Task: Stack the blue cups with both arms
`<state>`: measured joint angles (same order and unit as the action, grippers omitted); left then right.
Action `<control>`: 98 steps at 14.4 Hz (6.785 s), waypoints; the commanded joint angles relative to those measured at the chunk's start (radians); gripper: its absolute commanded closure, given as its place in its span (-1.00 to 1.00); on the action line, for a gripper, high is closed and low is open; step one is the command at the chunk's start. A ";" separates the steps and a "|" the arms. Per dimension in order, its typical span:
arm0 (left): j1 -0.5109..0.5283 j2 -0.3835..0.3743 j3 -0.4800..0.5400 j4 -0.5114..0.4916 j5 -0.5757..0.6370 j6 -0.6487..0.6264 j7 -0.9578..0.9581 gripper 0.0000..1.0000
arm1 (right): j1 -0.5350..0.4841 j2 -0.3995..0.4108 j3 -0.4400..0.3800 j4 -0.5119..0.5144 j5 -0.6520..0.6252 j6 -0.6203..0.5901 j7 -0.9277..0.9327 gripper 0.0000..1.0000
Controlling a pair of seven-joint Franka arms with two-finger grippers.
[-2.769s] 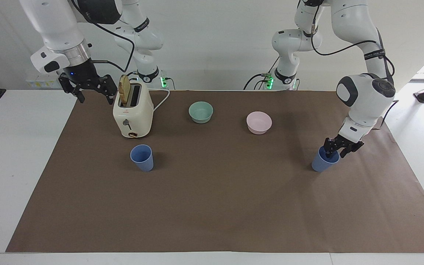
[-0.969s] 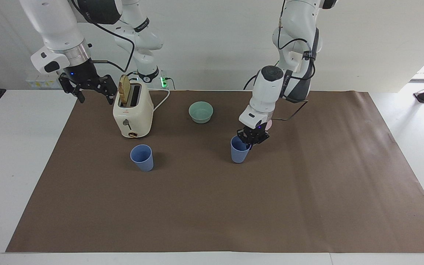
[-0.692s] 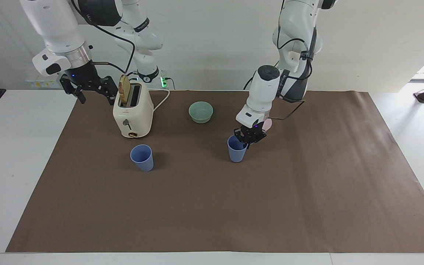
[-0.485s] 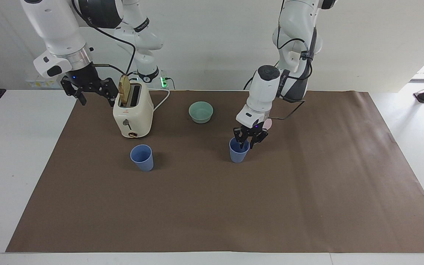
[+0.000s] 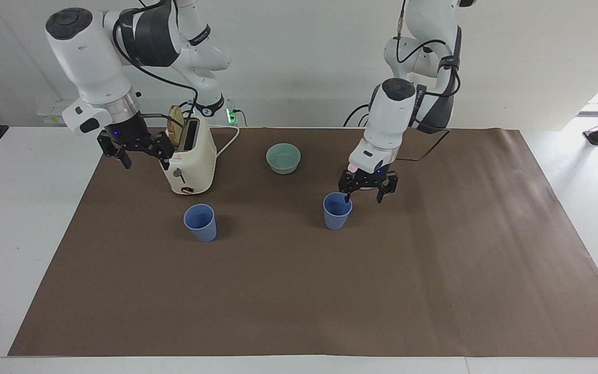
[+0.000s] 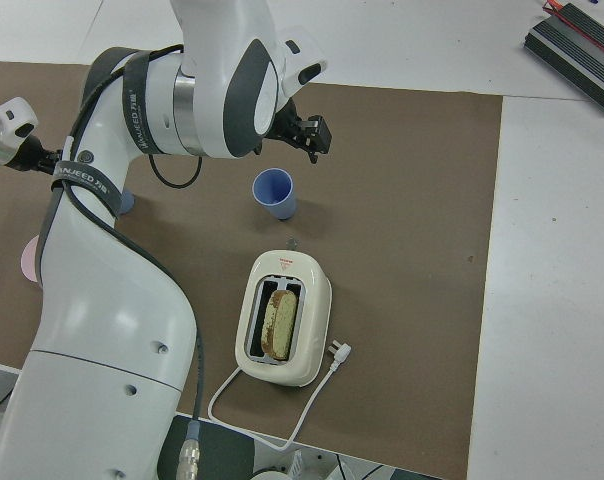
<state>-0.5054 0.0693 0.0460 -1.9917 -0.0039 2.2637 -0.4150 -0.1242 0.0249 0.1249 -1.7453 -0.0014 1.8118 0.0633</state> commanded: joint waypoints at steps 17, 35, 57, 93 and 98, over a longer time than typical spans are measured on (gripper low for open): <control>0.442 -0.079 0.005 0.456 0.010 -0.710 0.555 -1.00 | 0.072 0.225 0.007 -0.168 0.021 0.374 0.010 1.00; 0.450 -0.105 0.006 0.435 -0.022 -0.731 0.509 -1.00 | 0.415 0.314 0.016 0.350 -0.008 0.023 0.430 1.00; 0.449 -0.103 0.002 0.436 -0.021 -0.731 0.510 -1.00 | 0.667 0.517 0.019 0.506 -0.086 0.044 0.685 1.00; 0.449 -0.103 0.002 0.438 -0.021 -0.731 0.510 -1.00 | 0.281 0.141 0.010 0.464 -0.057 -0.345 0.175 -1.00; 0.449 -0.103 0.002 0.438 -0.021 -0.731 0.510 -1.00 | 0.123 0.049 -0.001 0.438 0.007 -0.397 -0.009 -1.00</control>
<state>-0.0700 -0.0300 0.0536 -1.5655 -0.0132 1.5544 0.0998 0.0716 0.1153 0.1203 -1.2712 -0.0433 1.4278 0.1373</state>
